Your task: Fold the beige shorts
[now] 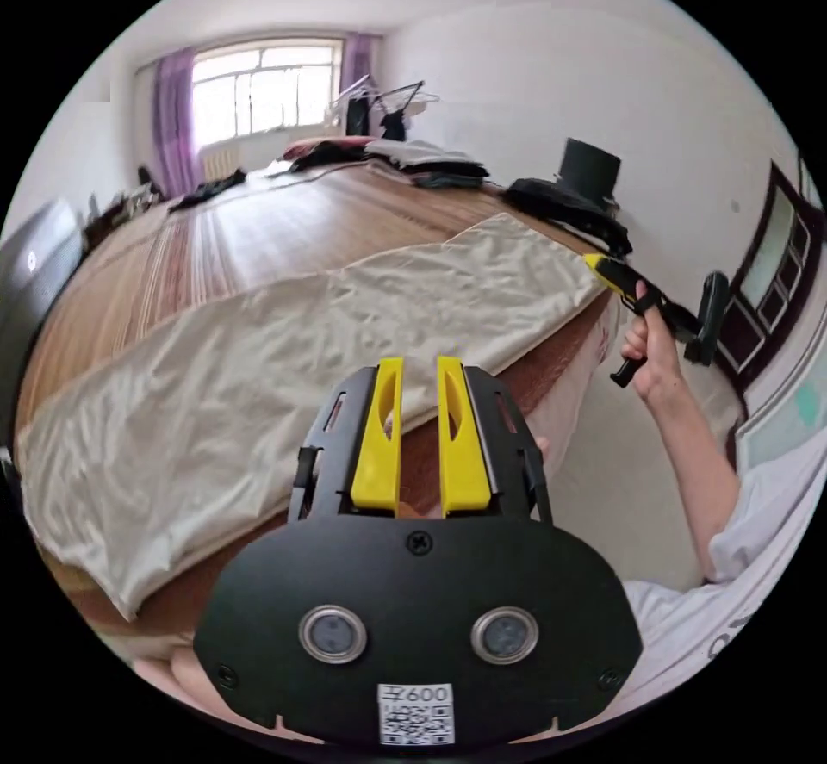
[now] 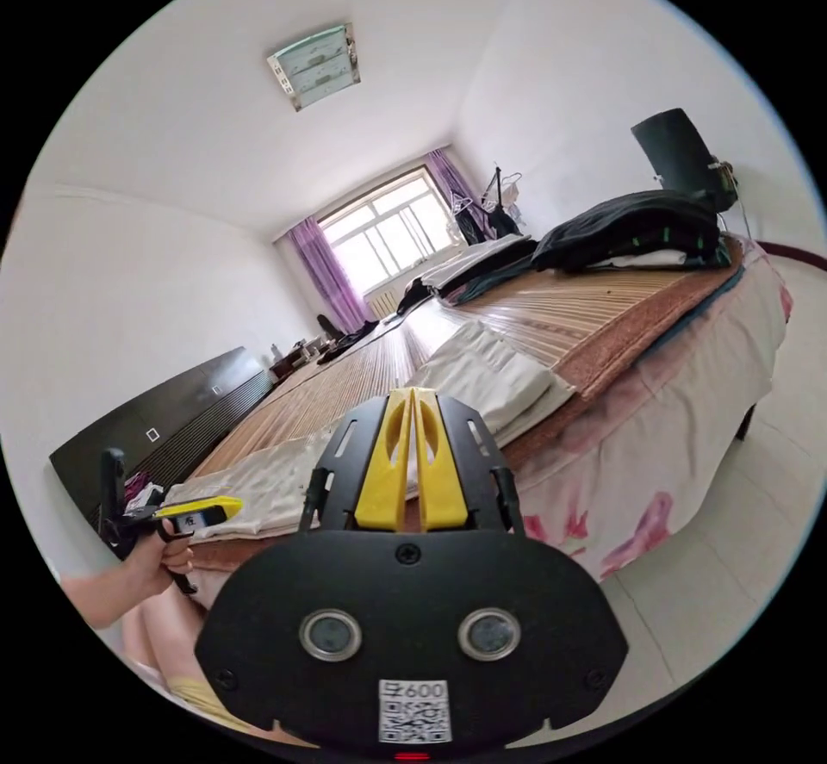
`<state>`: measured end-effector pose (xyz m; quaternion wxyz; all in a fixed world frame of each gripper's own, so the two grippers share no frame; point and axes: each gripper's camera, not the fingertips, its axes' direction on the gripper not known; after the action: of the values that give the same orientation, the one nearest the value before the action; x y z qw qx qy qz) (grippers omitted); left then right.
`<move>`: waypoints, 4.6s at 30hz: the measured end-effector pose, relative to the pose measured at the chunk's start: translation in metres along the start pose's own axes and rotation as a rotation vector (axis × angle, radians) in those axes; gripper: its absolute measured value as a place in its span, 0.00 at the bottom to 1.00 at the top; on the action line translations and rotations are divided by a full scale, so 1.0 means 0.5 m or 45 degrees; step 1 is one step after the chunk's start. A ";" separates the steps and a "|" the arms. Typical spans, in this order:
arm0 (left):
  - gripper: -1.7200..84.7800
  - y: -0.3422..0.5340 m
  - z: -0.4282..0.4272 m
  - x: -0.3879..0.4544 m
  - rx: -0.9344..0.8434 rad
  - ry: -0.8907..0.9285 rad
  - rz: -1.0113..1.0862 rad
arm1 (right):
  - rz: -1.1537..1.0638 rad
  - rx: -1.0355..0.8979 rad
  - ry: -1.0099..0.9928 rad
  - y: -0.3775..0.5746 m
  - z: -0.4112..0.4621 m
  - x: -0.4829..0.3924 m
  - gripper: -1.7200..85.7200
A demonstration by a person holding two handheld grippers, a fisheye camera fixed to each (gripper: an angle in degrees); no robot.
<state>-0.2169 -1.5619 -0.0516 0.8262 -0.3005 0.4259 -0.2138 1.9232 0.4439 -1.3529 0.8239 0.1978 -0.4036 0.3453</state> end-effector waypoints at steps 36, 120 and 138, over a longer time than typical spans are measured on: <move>0.02 -0.261 -0.271 0.205 0.193 -0.389 -0.005 | -0.474 -0.014 0.592 0.188 0.207 -0.003 0.01; 0.02 -1.751 -1.433 -0.311 -0.051 -0.500 -0.979 | -0.425 0.208 0.685 -0.040 0.336 0.676 0.01; 0.02 -1.924 -1.500 -0.284 0.062 -0.393 -1.088 | -0.905 0.169 0.327 0.069 0.399 0.565 0.01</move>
<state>-1.0122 -2.4117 0.3403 0.7245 -0.4579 0.1304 -0.4984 1.9160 0.4627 -1.0060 0.9215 0.3334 -0.1800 0.0856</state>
